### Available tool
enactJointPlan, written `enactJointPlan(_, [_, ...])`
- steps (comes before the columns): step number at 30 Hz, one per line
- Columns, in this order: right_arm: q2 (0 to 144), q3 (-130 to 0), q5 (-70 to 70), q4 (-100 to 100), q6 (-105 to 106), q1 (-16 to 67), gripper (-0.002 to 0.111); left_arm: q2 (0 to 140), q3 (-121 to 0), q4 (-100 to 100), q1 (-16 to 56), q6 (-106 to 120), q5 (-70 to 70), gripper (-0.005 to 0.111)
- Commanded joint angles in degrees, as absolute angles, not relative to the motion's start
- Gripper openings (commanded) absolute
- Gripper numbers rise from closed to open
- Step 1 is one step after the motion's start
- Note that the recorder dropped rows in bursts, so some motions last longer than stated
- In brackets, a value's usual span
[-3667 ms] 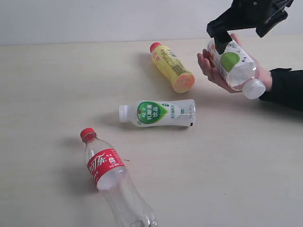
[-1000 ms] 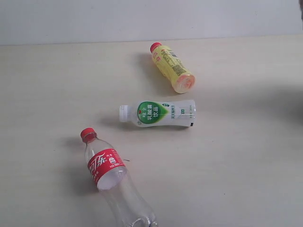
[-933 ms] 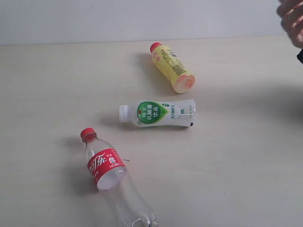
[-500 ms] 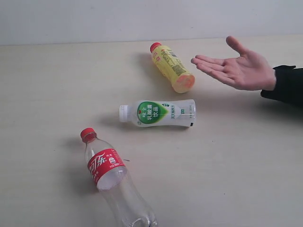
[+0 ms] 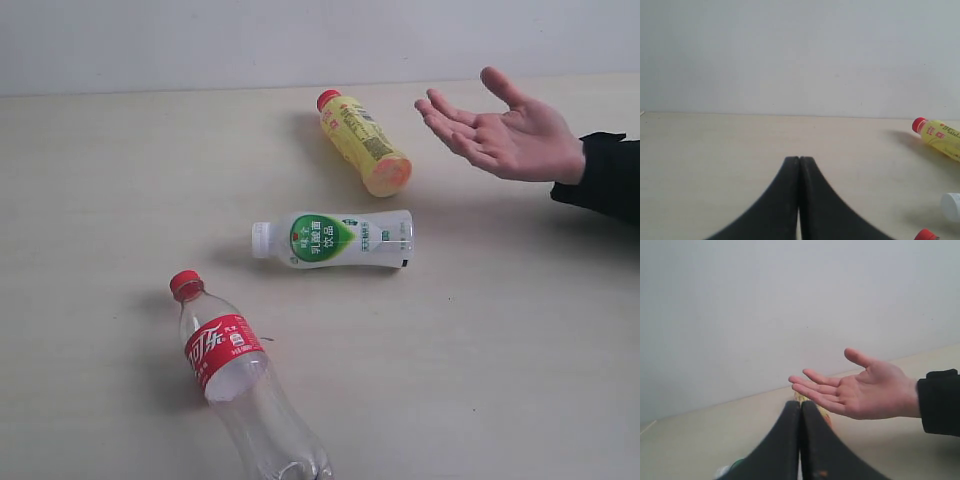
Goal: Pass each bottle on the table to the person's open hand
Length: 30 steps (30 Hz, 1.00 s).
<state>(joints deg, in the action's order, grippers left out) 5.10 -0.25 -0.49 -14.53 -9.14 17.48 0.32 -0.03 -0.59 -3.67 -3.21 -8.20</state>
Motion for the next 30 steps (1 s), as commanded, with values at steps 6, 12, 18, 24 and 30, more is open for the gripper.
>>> enactJointPlan(6, [5.1, 0.0, -14.1, -16.2, -10.4, 17.4, 0.0, 0.0, 0.0, 0.0, -3.4, -3.0, -8.2, 0.001])
enactJointPlan(12, [13.8, -8.4, -16.2, -14.3, -10.2, 17.4, 0.0, 0.0, 0.0, 0.0, -3.4, -3.0, -8.2, 0.001])
enactJointPlan(18, [38.9, -32.3, 10.9, -5.1, -5.3, 17.4, 0.0, 0.0, 0.0, 0.0, -3.4, -3.0, -8.2, 0.001])
enactJointPlan(24, [66.2, -53.8, 42.1, -14.9, 22.1, 17.4, 0.007, 0.0, 0.0, 0.0, -3.4, -3.0, -8.2, 0.001])
enactJointPlan(30, [83.6, -66.1, 52.4, -12.4, 27.0, 19.7, 0.039, 0.0, 0.0, 0.0, -3.4, -3.0, -8.2, 0.001])
